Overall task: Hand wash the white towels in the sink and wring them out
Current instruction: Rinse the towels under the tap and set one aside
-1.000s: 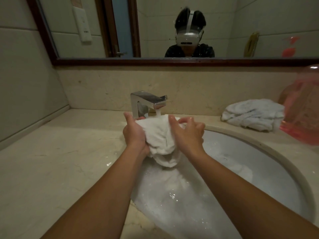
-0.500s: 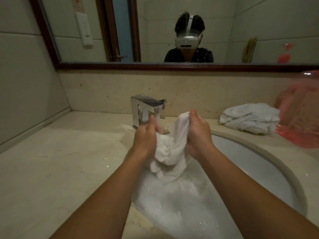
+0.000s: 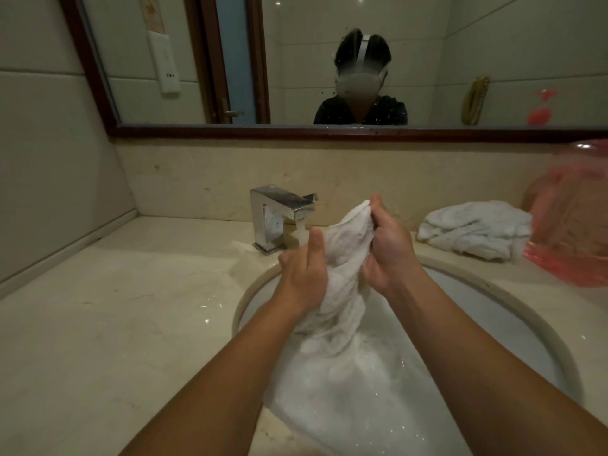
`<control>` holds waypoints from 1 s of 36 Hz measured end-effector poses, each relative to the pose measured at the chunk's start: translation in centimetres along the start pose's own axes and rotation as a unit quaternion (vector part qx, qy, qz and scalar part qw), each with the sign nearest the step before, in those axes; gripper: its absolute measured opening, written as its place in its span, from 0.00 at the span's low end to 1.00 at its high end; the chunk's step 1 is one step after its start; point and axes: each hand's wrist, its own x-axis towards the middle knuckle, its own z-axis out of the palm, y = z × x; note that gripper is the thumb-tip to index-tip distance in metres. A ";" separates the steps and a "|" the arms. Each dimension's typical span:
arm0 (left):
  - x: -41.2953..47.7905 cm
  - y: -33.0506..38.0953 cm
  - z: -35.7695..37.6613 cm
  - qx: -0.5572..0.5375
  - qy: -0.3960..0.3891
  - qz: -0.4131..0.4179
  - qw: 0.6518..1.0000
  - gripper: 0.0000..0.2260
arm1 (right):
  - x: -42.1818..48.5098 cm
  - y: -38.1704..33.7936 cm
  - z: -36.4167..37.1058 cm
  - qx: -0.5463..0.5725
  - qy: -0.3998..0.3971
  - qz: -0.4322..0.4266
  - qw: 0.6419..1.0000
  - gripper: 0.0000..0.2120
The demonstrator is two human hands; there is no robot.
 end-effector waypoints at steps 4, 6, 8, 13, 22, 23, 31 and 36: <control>-0.1 1.0 -0.7 -0.073 0.054 -0.003 0.996 0.36 | 0.5 -0.5 -0.8 -0.078 0.015 -0.036 0.996 0.23; 0.3 1.9 -0.8 -0.101 0.088 -0.030 0.991 0.22 | 0.5 -0.5 -1.2 -0.151 0.023 -0.054 0.987 0.20; 0.9 2.6 -1.0 -0.113 0.088 -0.041 0.989 0.19 | 0.7 -0.5 -1.8 -0.219 0.044 -0.072 0.972 0.20; 2.9 3.7 -1.4 -0.080 0.051 -0.023 0.995 0.28 | 0.9 -0.6 -3.2 -0.293 0.093 -0.086 0.948 0.18; 4.4 7.1 -0.8 -0.049 -0.018 0.019 0.998 0.26 | -2.4 -2.2 -5.6 -0.414 -0.139 0.059 0.898 0.25; 4.4 7.3 -0.8 -0.052 -0.018 0.018 0.998 0.26 | -2.6 -2.4 -5.7 -0.441 -0.150 0.066 0.882 0.21; 1.8 5.1 -0.7 -0.125 -0.063 -0.031 0.990 0.31 | -3.6 -3.3 -5.5 -0.349 -0.108 0.008 0.931 0.16; -0.7 1.7 1.3 -0.072 -0.161 -0.047 0.983 0.49 | -4.2 -4.7 -4.7 -0.306 -0.079 -0.009 0.949 0.15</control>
